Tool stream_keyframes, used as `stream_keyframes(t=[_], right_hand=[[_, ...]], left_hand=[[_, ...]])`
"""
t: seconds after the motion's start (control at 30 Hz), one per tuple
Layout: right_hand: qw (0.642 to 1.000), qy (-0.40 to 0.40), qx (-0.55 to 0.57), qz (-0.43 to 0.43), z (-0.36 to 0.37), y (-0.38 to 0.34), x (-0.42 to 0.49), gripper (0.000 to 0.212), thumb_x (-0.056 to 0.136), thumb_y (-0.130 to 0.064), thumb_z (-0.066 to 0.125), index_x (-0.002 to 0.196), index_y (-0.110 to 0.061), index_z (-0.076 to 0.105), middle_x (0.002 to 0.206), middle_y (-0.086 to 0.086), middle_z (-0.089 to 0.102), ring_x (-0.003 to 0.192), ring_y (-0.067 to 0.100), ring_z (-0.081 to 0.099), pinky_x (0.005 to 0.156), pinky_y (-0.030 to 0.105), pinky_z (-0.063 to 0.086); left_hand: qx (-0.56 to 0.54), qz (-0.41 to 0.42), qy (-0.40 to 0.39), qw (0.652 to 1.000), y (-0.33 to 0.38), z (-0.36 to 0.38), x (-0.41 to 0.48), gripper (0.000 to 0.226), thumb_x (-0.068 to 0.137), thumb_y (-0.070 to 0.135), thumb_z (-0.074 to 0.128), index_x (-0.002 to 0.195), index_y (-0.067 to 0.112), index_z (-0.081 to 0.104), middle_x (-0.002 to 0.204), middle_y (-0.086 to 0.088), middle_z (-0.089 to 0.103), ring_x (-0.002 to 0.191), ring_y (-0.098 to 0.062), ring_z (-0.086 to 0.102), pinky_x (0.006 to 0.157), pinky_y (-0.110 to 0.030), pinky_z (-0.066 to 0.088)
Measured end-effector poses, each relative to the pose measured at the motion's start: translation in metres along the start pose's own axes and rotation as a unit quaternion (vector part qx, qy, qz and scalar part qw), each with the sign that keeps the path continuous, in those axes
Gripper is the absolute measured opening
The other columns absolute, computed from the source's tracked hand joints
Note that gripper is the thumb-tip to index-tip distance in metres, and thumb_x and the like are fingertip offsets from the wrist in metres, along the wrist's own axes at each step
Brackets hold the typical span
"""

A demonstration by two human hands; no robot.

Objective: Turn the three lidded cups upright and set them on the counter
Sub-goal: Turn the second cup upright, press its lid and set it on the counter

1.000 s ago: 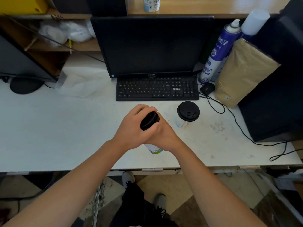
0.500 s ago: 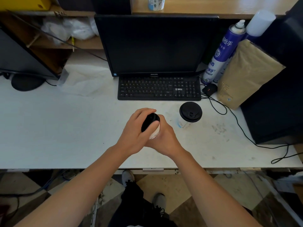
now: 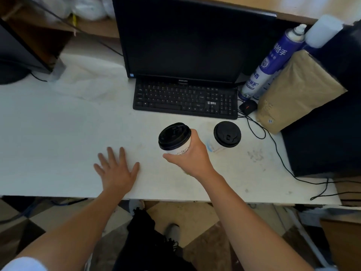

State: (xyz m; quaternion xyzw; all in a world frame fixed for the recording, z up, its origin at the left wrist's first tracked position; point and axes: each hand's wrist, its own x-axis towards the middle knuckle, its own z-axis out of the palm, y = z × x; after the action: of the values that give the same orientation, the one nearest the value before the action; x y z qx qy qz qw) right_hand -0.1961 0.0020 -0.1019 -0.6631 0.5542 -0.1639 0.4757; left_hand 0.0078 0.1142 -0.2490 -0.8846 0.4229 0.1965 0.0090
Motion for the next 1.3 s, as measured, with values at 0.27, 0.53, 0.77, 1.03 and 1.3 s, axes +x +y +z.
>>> stream_keyframes(t=[0.27,0.53,0.77,1.03,1.3], right_hand=[[0.999,-0.036,-0.031,0.025,0.027,-0.002,0.021,0.091,0.066,-0.029,0.092,0.139,-0.023,0.038,0.131,-0.005,0.053,0.116,0.014,0.055,0.092,0.027,0.049],[0.970,-0.087,-0.223,-0.049,0.026,-0.024,0.032,0.088,0.066,-0.033,0.088,0.142,-0.022,0.045,0.131,-0.001,0.054,0.120,0.021,0.051,0.100,0.040,0.048],[0.793,0.030,-0.552,-0.255,-0.016,-0.088,0.057,0.083,0.070,-0.016,0.080,0.146,-0.019,0.046,0.131,0.004,0.056,0.121,0.032,0.052,0.119,0.051,0.024],[0.582,0.060,-0.749,-0.312,-0.040,-0.166,0.050,0.090,0.073,-0.021,0.082,0.149,-0.025,0.033,0.146,0.017,0.040,0.142,0.044,0.029,0.120,0.067,0.001],[0.487,0.064,-0.821,-0.292,-0.007,-0.159,0.044,0.067,0.085,-0.021,0.071,0.144,-0.014,0.040,0.145,0.023,0.041,0.143,0.049,0.028,0.120,0.068,0.005]], left_hand=[[-0.015,-0.003,0.066,0.998,-0.004,0.019,0.000,0.083,0.091,0.071,0.018,0.158,0.023,0.009,0.166,-0.016,0.002,0.151,-0.043,-0.008,0.120,-0.062,-0.002],[-0.041,-0.002,0.080,0.996,-0.006,0.021,0.001,0.083,0.090,0.071,0.020,0.158,0.024,0.011,0.167,-0.013,0.000,0.151,-0.041,-0.011,0.120,-0.061,-0.004],[-0.046,-0.005,0.074,0.996,-0.007,0.017,0.000,0.083,0.090,0.072,0.020,0.159,0.026,0.009,0.167,-0.012,-0.003,0.151,-0.040,-0.013,0.120,-0.059,-0.005],[-0.051,-0.004,0.081,0.995,-0.007,0.016,-0.002,0.084,0.089,0.071,0.021,0.159,0.024,0.013,0.167,-0.012,0.002,0.152,-0.040,-0.010,0.121,-0.059,-0.006],[-0.061,-0.004,0.091,0.994,-0.007,0.018,-0.001,0.083,0.090,0.071,0.018,0.158,0.024,0.018,0.167,-0.012,0.006,0.152,-0.039,-0.008,0.121,-0.057,-0.007]])
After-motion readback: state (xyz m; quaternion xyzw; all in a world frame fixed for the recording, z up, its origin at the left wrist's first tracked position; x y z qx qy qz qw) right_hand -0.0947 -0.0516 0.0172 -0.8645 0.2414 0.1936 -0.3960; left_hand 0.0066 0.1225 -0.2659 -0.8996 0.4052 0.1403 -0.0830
